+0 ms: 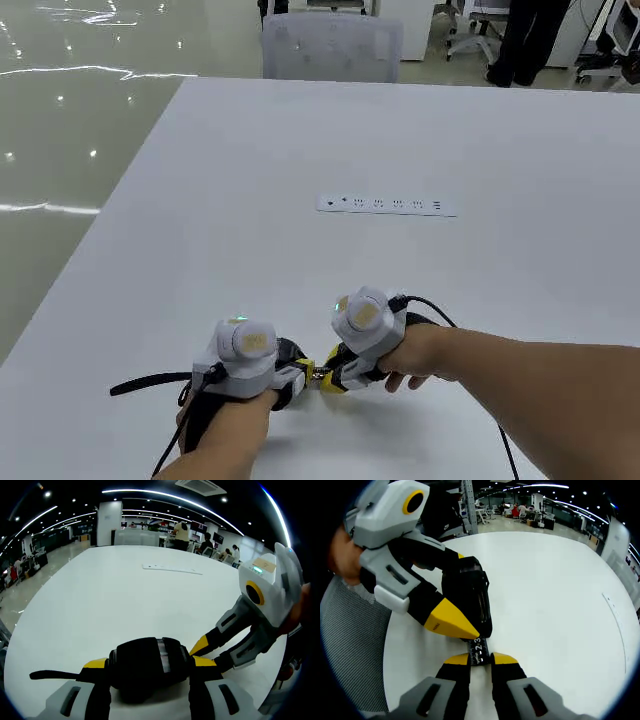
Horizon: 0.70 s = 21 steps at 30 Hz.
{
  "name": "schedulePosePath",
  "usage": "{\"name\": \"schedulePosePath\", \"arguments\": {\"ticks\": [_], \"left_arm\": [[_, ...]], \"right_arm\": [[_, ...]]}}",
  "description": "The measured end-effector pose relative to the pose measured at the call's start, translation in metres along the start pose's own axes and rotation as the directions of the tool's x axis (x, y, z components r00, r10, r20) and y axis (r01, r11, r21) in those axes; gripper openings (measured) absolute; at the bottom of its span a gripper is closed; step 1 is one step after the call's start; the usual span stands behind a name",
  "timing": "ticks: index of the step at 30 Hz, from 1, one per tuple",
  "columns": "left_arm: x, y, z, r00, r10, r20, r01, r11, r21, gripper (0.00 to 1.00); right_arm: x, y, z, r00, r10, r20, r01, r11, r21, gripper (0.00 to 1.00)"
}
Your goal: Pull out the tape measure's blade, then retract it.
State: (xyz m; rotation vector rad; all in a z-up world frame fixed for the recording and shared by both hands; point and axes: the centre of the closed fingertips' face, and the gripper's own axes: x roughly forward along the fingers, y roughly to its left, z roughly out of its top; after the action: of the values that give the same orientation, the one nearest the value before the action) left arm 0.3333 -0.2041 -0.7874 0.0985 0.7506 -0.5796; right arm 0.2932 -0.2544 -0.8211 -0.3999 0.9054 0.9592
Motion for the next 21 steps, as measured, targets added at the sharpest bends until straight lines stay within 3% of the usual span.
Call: {"name": "schedulePosePath", "arguments": {"ticks": [17,20,21], "left_arm": [[0.000,0.000,0.000,1.0000,-0.002,-0.003,0.002,1.000,-0.002,0.60],[-0.001,0.000,0.000,1.0000,-0.002,-0.001,0.002,1.000,-0.001,0.60],[-0.001,0.000,0.000,1.0000,-0.002,0.000,0.002,1.000,-0.003,0.60]], "right_arm": [[0.009,0.003,0.012,0.9999,0.000,0.013,0.000,1.000,-0.006,0.14],[0.007,0.005,0.012,1.0000,-0.001,0.009,0.001,0.999,-0.043,0.15],[0.007,0.003,0.014,0.9999,-0.009,0.015,0.010,0.994,-0.110,0.15]]}}
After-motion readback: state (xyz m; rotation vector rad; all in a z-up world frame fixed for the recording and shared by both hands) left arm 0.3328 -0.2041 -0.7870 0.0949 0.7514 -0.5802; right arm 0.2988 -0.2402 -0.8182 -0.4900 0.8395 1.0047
